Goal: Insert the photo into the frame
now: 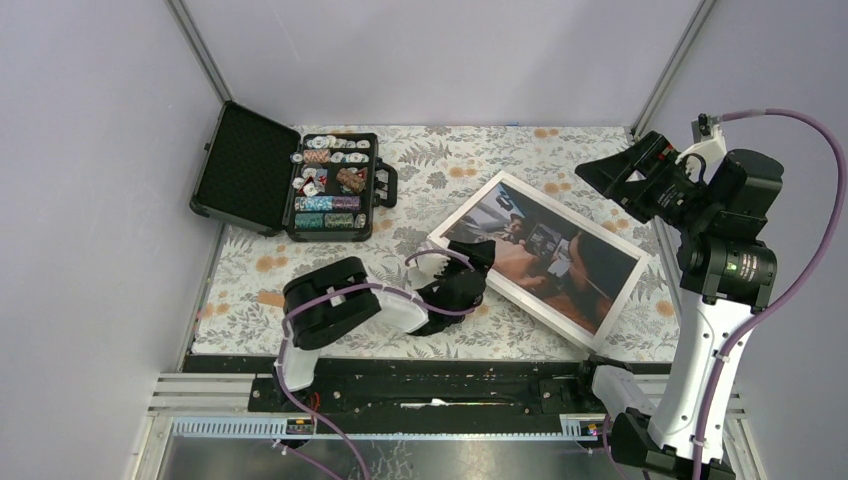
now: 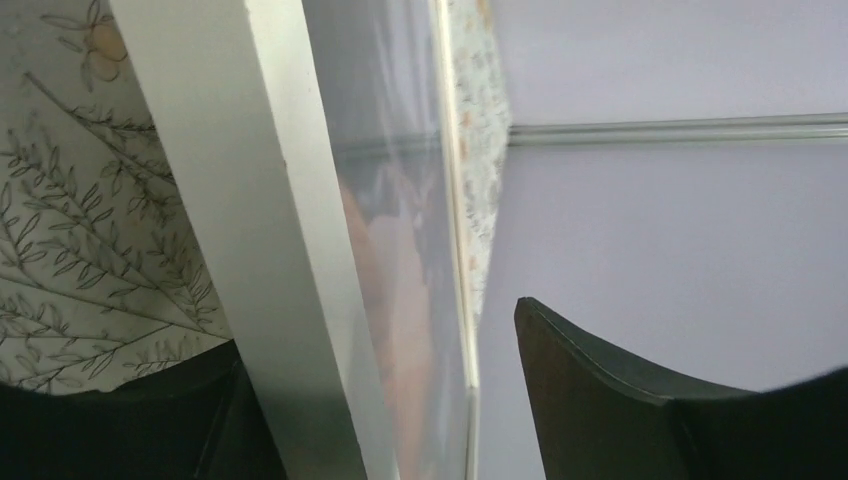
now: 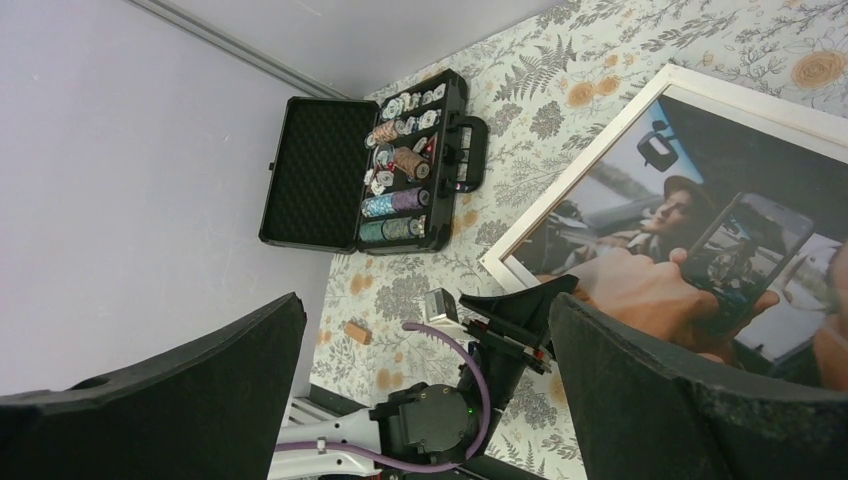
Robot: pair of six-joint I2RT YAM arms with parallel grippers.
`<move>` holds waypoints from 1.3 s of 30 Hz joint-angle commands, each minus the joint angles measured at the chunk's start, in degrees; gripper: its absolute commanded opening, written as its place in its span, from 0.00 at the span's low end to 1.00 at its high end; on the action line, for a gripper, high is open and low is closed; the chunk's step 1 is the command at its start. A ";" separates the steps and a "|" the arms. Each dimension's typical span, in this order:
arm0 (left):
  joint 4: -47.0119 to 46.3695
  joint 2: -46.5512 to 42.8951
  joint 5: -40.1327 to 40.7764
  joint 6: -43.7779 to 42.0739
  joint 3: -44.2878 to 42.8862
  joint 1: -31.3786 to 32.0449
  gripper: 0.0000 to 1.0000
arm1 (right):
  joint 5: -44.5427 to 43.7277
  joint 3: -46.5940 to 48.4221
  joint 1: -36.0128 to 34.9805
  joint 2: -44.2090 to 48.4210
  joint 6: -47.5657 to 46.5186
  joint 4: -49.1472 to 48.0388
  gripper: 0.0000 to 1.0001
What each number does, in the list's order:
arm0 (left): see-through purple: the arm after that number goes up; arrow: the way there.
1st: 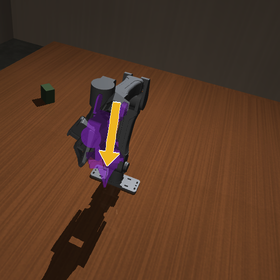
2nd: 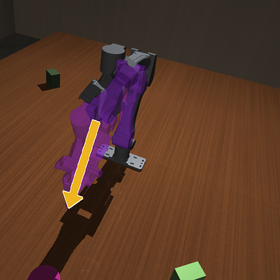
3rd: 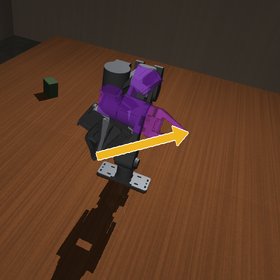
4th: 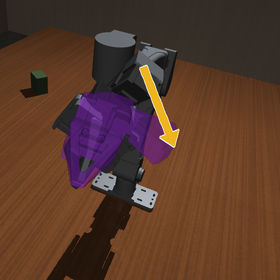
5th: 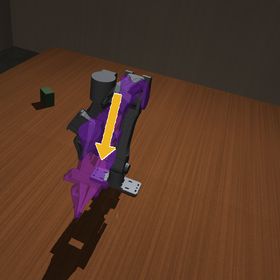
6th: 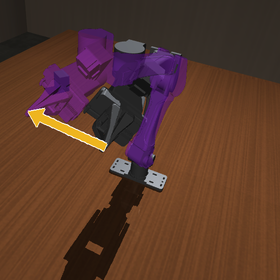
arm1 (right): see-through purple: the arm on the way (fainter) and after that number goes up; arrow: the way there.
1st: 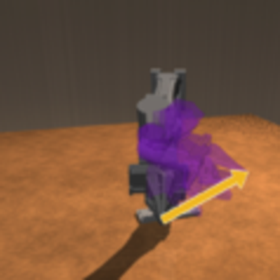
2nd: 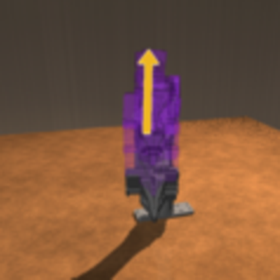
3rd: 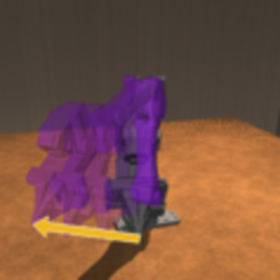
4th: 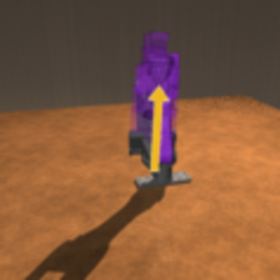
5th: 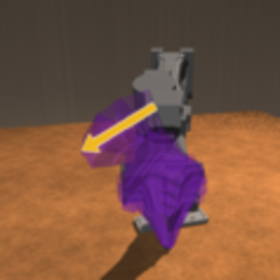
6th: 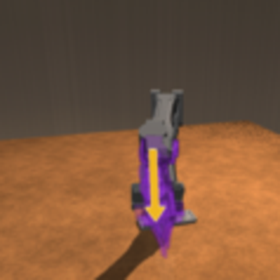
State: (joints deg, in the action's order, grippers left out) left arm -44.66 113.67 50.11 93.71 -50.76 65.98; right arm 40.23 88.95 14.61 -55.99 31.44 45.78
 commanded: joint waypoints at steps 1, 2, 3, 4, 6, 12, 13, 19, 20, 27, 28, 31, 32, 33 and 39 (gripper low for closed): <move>27.08 -6.22 -6.48 8.99 -6.05 0.25 0.75 | 1.87 0.80 -0.55 0.90 1.00 -2.09 1.00; 30.34 -7.05 -7.72 11.13 -6.17 0.21 0.76 | 1.87 0.93 -0.55 0.94 0.98 -1.89 1.00; 32.85 -7.84 -9.14 13.19 -5.87 0.08 0.77 | 1.64 1.19 -0.55 0.94 0.59 -1.34 1.00; 33.88 -8.80 -10.42 13.62 -5.21 -0.11 0.80 | 0.85 1.85 -0.55 0.85 -0.34 -0.01 1.00; 36.73 -11.10 -11.92 12.83 -4.27 -0.31 0.86 | -1.53 3.36 -0.55 0.65 -2.77 3.15 1.00; 54.78 -20.35 -17.21 14.83 -3.89 -1.89 0.99 | -4.10 2.96 -0.55 1.77 -5.79 6.77 1.00; 57.97 -21.63 -19.22 14.47 -4.58 -2.76 0.99 | -4.04 2.69 -0.55 1.93 -5.85 6.89 1.00; 71.20 -34.51 -19.88 7.16 -5.71 -4.32 0.99 | -6.45 6.64 -0.87 1.63 -8.85 12.07 1.00; 71.62 -37.74 -18.96 5.12 -4.84 -4.35 0.99 | -8.03 7.41 -1.40 1.73 -9.72 13.08 1.00; 60.67 -58.90 -15.72 -40.09 -10.00 -4.53 0.99 | -13.73 11.61 -3.62 3.51 -14.09 15.47 1.00; 58.43 -61.15 -18.62 -48.41 -12.03 -4.54 0.99 | -14.42 11.76 -3.62 3.87 -14.37 15.34 0.99; 58.23 -67.68 -23.68 -61.35 -18.98 -4.53 0.99 | -15.87 11.67 -3.63 4.13 -14.43 14.70 1.00; 58.02 -69.53 -24.45 -64.29 -20.61 -4.54 0.99 | -15.86 11.48 -3.63 4.25 -14.45 14.29 1.00; 57.74 -71.08 -24.98 -66.72 -22.06 -4.52 0.99 | -15.75 11.18 -3.63 4.34 -14.29 13.93 1.00; 60.57 -76.47 -24.07 -76.20 -30.44 -4.54 0.99 | -12.41 10.00 -3.62 6.85 -12.79 9.17 1.00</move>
State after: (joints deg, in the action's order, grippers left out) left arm 14.17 37.95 26.94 29.87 -76.90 61.49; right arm 26.15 99.22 11.35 -50.87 18.55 60.18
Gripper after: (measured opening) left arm 0.987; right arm 0.994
